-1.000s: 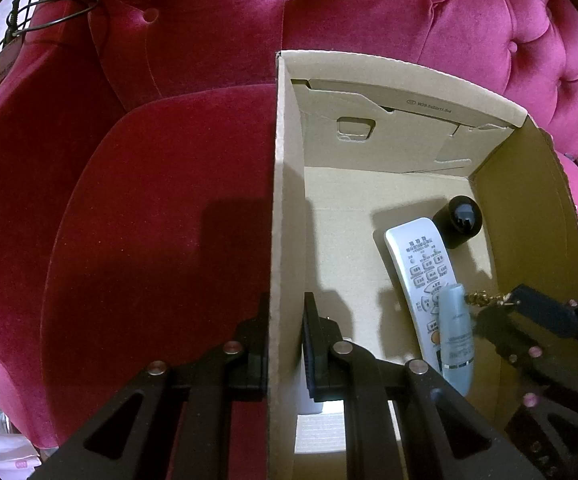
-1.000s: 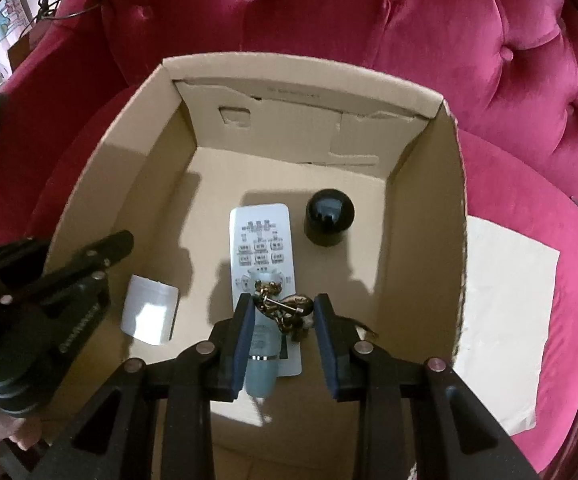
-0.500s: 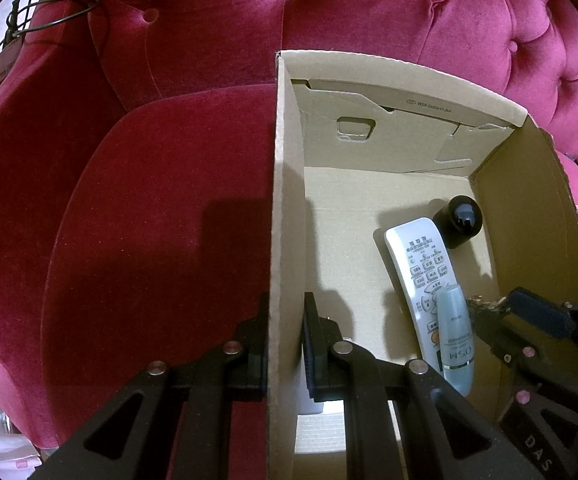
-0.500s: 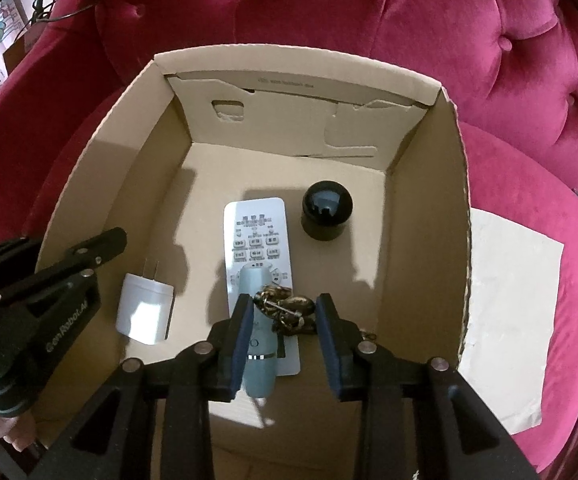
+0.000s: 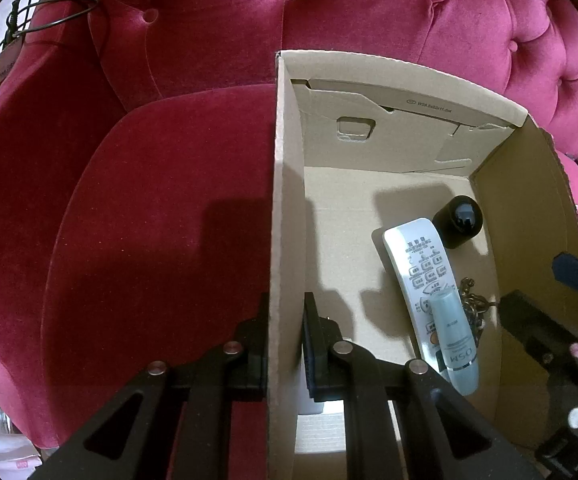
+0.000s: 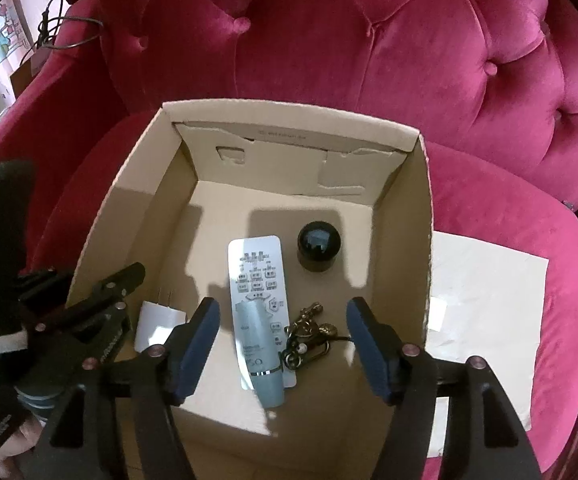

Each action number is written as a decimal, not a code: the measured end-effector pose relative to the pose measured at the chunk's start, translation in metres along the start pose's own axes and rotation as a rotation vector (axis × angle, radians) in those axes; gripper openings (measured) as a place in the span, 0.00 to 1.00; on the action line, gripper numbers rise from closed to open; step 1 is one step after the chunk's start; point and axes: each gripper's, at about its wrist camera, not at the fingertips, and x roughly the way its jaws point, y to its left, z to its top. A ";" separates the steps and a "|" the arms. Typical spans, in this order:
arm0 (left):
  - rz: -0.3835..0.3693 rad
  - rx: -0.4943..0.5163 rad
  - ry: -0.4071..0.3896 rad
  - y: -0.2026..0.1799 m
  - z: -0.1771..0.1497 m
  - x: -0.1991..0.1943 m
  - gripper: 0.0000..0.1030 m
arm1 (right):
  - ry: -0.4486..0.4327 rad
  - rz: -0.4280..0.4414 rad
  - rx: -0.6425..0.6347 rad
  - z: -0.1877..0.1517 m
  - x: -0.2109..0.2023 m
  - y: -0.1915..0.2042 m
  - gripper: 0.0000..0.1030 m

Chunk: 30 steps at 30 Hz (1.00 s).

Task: Organize rigid objects
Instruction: 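Open the right gripper to drop the keychain beside the bottle, then move the right gripper back over the white charger plug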

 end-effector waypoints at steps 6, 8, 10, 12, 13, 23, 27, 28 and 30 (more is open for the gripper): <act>0.000 0.000 0.000 0.000 0.000 0.000 0.13 | -0.024 -0.007 -0.011 0.000 -0.013 -0.002 0.91; 0.001 0.001 0.000 0.000 0.000 0.000 0.13 | -0.035 -0.014 -0.011 0.001 -0.017 -0.005 0.97; 0.001 0.001 0.000 0.000 0.000 0.000 0.13 | -0.043 -0.013 -0.006 0.002 -0.021 -0.008 1.00; 0.001 0.001 0.000 0.000 0.000 0.000 0.13 | -0.050 -0.006 0.000 0.004 -0.025 -0.013 1.00; 0.001 0.002 0.000 0.000 0.000 0.000 0.13 | -0.052 -0.005 0.003 0.004 -0.027 -0.014 1.00; 0.003 0.001 0.000 0.000 0.000 0.000 0.13 | -0.092 -0.035 0.047 0.011 -0.047 -0.053 1.00; 0.004 0.002 -0.001 -0.001 0.000 0.000 0.13 | -0.108 -0.065 0.062 0.010 -0.055 -0.075 1.00; 0.005 0.002 -0.001 -0.001 0.000 0.000 0.13 | -0.113 -0.074 0.067 0.009 -0.056 -0.081 1.00; 0.006 0.003 -0.001 0.000 -0.001 0.000 0.13 | -0.110 -0.080 0.069 0.008 -0.056 -0.090 1.00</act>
